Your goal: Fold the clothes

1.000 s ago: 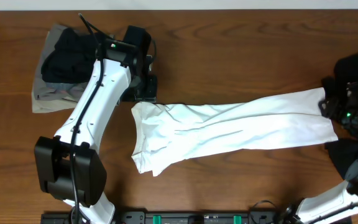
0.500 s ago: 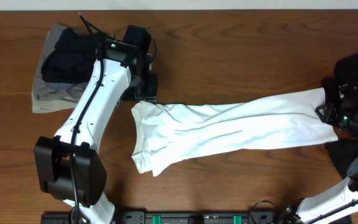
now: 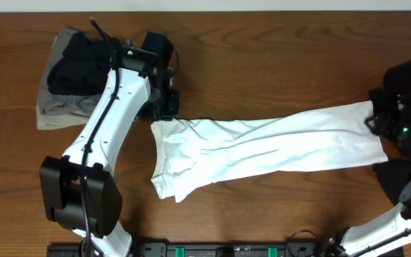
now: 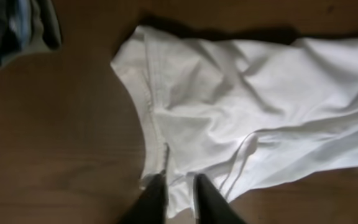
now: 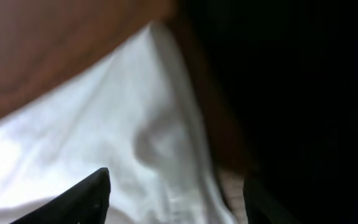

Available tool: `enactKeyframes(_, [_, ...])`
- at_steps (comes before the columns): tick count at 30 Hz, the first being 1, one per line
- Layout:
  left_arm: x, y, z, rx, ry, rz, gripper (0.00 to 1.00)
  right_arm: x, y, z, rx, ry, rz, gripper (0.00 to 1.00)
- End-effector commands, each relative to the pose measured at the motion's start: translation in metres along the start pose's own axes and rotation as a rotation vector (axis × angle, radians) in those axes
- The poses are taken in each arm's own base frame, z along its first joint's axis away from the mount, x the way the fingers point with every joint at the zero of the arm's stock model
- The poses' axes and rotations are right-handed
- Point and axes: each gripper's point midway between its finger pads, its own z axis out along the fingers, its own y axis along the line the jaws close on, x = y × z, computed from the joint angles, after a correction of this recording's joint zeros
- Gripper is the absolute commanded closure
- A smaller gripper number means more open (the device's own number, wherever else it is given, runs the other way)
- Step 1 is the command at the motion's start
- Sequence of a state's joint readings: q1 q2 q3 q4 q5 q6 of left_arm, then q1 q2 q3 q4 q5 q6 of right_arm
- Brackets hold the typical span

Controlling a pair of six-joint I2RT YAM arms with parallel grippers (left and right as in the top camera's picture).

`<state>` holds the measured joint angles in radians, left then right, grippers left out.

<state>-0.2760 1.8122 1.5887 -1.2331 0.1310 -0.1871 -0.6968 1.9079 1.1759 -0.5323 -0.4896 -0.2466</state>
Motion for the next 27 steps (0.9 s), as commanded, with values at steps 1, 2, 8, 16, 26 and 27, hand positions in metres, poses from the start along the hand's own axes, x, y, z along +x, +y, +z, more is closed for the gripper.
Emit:
enactKeyframes(1, [0.017, -0.003, 0.018, 0.010, 0.067, -0.003, 0.94, -0.050, -0.006, -0.048, 0.033, -0.152, 0.110, 0.32])
enactKeyframes(2, [0.021, -0.006, 0.025, 0.020, 0.081, 0.001, 0.94, -0.057, -0.003, -0.058, 0.023, -0.175, 0.120, 0.32])
enactKeyframes(8, [0.049, -0.033, 0.072, 0.158, 0.175, 0.029, 0.94, -0.068, 0.019, -0.088, -0.018, -0.230, 0.120, 0.32])
enactKeyframes(16, [0.060, -0.038, 0.119, 0.178, 0.302, -0.001, 0.94, -0.067, 0.041, -0.093, -0.126, -0.225, 0.118, 0.34])
enactKeyframes(26, [0.020, -0.015, 0.163, 0.286, 0.339, -0.161, 0.94, -0.061, 0.053, -0.092, -0.183, -0.201, 0.126, 0.34])
enactKeyframes(27, [0.007, -0.012, 0.163, 0.296, 0.304, -0.169, 0.94, -0.061, 0.054, -0.091, -0.184, -0.198, 0.124, 0.34])
